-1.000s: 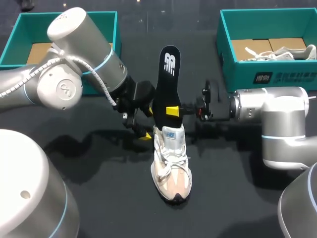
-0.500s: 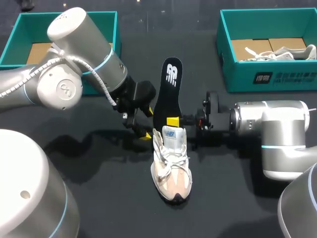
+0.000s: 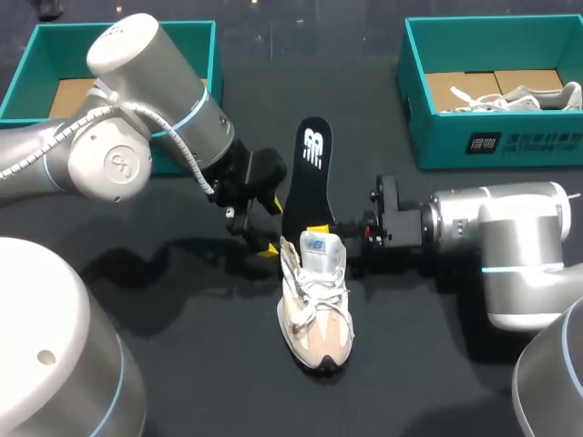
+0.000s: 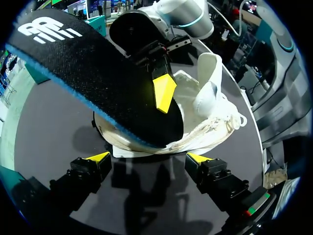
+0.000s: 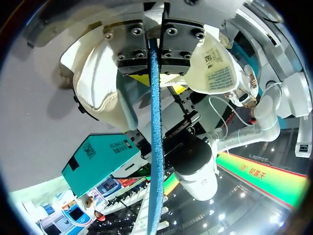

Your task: Take the shoe out of the shoebox, open the shoe tongue, remove and reinsert the insole, then place the shoe into the shoebox

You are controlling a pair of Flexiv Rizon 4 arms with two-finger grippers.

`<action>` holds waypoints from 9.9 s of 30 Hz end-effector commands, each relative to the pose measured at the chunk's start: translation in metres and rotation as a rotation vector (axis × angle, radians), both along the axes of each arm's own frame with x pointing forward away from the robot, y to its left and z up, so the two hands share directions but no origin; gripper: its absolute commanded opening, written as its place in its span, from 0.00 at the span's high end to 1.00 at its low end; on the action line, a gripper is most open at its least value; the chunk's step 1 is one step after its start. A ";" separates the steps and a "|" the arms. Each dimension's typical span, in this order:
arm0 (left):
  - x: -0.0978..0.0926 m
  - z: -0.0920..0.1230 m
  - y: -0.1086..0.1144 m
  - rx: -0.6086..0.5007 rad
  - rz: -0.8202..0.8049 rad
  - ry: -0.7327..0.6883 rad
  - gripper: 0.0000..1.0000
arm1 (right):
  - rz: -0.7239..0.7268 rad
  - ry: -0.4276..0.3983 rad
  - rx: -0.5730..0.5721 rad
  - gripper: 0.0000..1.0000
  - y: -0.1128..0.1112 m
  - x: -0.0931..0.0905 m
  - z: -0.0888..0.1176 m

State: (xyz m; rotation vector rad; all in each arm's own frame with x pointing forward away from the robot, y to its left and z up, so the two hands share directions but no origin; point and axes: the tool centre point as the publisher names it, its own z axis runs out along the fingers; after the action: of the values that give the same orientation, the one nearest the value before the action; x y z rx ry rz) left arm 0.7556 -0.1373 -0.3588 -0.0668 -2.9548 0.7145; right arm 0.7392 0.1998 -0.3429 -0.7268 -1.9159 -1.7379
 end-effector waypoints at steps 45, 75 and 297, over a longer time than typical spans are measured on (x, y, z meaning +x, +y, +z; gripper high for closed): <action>0.000 0.000 0.000 0.000 0.000 -0.001 0.00 | 0.106 -0.205 -0.007 0.65 0.018 0.019 0.047; 0.000 0.000 0.000 0.000 0.000 -0.001 0.00 | 0.052 0.015 -0.018 1.00 0.011 -0.010 -0.003; 0.116 0.134 0.212 0.167 -0.475 -0.096 0.00 | -0.517 0.515 -1.389 1.00 0.007 0.027 0.067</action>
State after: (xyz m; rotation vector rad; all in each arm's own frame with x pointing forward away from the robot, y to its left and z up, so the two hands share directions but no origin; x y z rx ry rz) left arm 0.8663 0.0720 -0.2240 -0.7765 -2.9039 0.3979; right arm 0.7644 0.1939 -0.2757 -1.9544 -2.3768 -0.0776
